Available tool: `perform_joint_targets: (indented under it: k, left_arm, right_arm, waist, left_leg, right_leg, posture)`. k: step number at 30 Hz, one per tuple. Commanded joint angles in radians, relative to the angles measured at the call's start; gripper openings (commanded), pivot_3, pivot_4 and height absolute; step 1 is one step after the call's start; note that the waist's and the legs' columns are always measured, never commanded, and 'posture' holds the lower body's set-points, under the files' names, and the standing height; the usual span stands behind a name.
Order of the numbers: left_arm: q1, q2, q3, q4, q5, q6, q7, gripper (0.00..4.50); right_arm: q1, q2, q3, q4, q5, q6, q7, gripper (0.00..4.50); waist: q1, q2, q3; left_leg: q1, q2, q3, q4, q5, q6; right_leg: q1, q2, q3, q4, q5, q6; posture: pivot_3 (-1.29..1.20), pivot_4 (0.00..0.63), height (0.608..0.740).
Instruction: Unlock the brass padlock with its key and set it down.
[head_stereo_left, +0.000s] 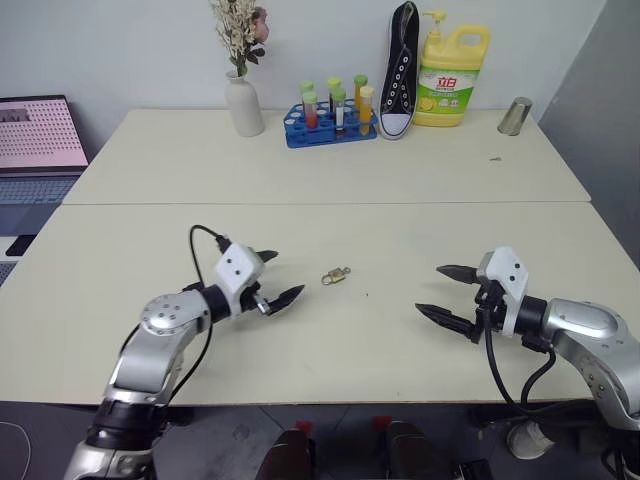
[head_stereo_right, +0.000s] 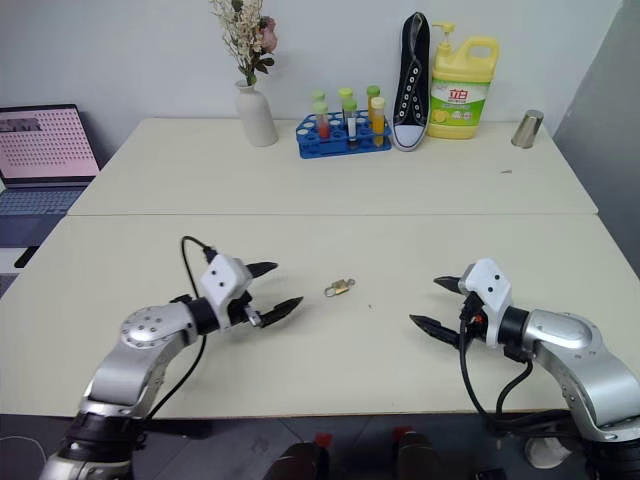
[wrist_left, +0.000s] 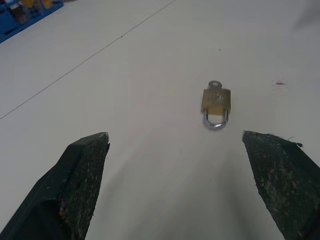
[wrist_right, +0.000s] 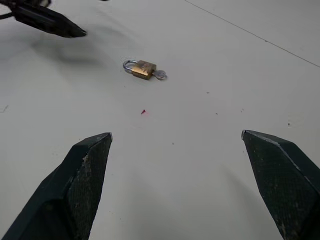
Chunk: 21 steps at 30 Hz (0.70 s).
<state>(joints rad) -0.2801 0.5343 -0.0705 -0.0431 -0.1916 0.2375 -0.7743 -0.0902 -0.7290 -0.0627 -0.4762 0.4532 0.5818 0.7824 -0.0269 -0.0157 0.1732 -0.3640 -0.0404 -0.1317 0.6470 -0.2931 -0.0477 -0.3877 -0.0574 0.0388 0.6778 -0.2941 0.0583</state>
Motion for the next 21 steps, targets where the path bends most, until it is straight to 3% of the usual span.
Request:
perform_joint_targets:
  k: [1, 8, 18, 21]
  left_arm:
    - [-0.082, -0.041, -0.051, 0.064, 0.02, 0.002, -0.012, 4.5]
    - [-0.246, -0.153, -0.152, 0.356, 0.11, -0.056, -0.019, 4.5]
    - [-0.289, -0.163, -0.181, 0.459, 0.163, -0.039, -0.039, 4.5]
    - [-0.272, -0.136, -0.192, 0.426, 0.167, 0.009, -0.068, 3.9]
  right_arm:
    - [0.004, 0.01, -0.003, -0.071, 0.016, 0.014, -0.023, 4.36]
    - [0.019, 0.03, 0.021, -0.115, 0.008, 0.061, -0.07, 4.36]
    - [0.019, 0.039, 0.02, -0.144, 0.015, 0.071, -0.098, 4.36]
    - [0.008, 0.049, 0.016, -0.143, 0.02, 0.074, -0.107, 4.5]
  waist:
    - [0.0, 0.0, 0.0]
    - [-0.002, -0.001, 0.0]
    - [-0.001, -0.002, -0.001]
    - [-0.003, -0.002, -0.001]
  left_leg:
    - [0.0, 0.0, 0.0, 0.0, 0.0, 0.0]
    - [0.0, -0.001, 0.0, 0.0, 0.001, -0.002]
    - [0.0, -0.001, -0.001, 0.002, 0.001, -0.002]
    - [0.0, -0.001, -0.001, 0.002, 0.001, -0.002]
  right_leg:
    - [0.0, 0.0, 0.0, 0.0, 0.0, 0.0]
    - [0.0, 0.001, 0.0, 0.0, 0.0, 0.0]
    - [0.001, 0.0, 0.0, 0.001, 0.0, 0.0]
    - [0.001, 0.001, -0.001, 0.001, 0.0, 0.0]
  posture:
    - [0.0, 0.15, 0.74]
    - [0.0, 0.15, 0.74]
    - [0.0, 0.15, 0.74]
    - [0.0, 0.15, 0.74]
